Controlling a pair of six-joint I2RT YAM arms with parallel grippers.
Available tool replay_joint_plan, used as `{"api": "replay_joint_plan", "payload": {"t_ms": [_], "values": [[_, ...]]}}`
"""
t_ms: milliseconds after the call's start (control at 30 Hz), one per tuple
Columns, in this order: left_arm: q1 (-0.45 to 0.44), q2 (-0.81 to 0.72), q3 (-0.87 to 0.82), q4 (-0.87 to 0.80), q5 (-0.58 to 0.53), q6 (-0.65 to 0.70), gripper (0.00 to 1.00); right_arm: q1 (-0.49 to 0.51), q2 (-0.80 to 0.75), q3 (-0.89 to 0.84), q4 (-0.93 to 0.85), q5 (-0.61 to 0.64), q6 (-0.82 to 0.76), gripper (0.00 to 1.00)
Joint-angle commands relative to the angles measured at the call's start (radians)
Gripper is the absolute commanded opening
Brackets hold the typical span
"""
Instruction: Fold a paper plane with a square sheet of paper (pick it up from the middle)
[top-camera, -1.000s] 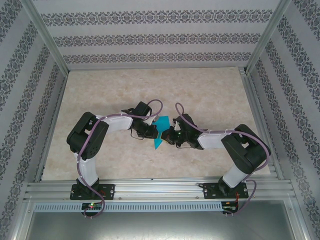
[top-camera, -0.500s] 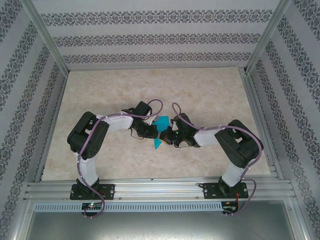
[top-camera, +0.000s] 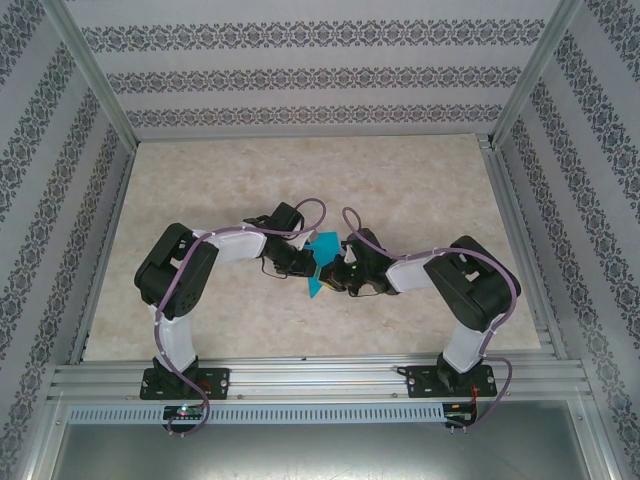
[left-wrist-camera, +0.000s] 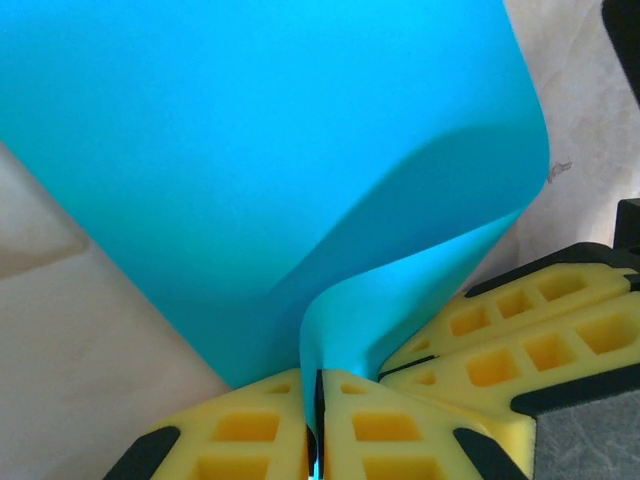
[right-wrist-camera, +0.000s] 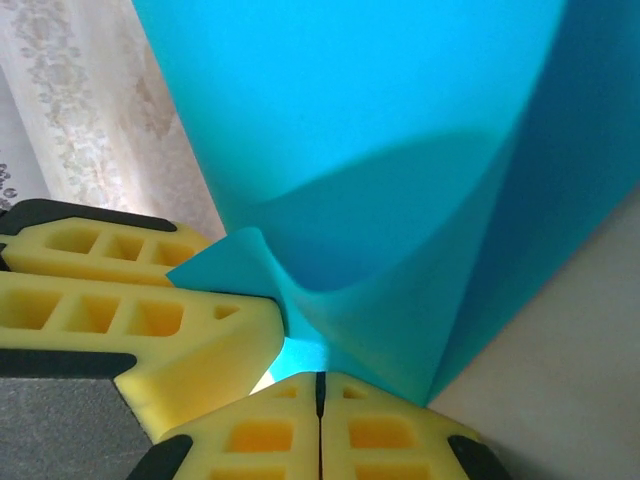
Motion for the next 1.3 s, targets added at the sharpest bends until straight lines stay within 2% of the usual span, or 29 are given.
{"api": "replay_joint_plan", "payload": {"t_ms": [0,267,867,1133,1267], "values": [[-0.003,0.032,0.005,-0.052,-0.012,0.036,0.13,0.005,0.025,-0.023,-0.017,0.022,-0.021,0.06],[-0.003,0.031,0.004,-0.051,-0.013,0.036,0.13,-0.026,-0.098,0.031,-0.089,0.007,-0.059,0.08],[-0.003,0.033,0.003,-0.054,-0.011,0.038,0.13,-0.067,0.040,0.042,-0.091,0.024,-0.097,0.08],[-0.003,0.031,0.004,-0.064,-0.013,0.048,0.13,-0.094,-0.062,0.065,-0.113,0.005,-0.096,0.09],[-0.004,0.032,0.002,-0.062,-0.012,0.047,0.13,-0.107,-0.060,0.093,-0.121,-0.017,-0.106,0.09]]}}
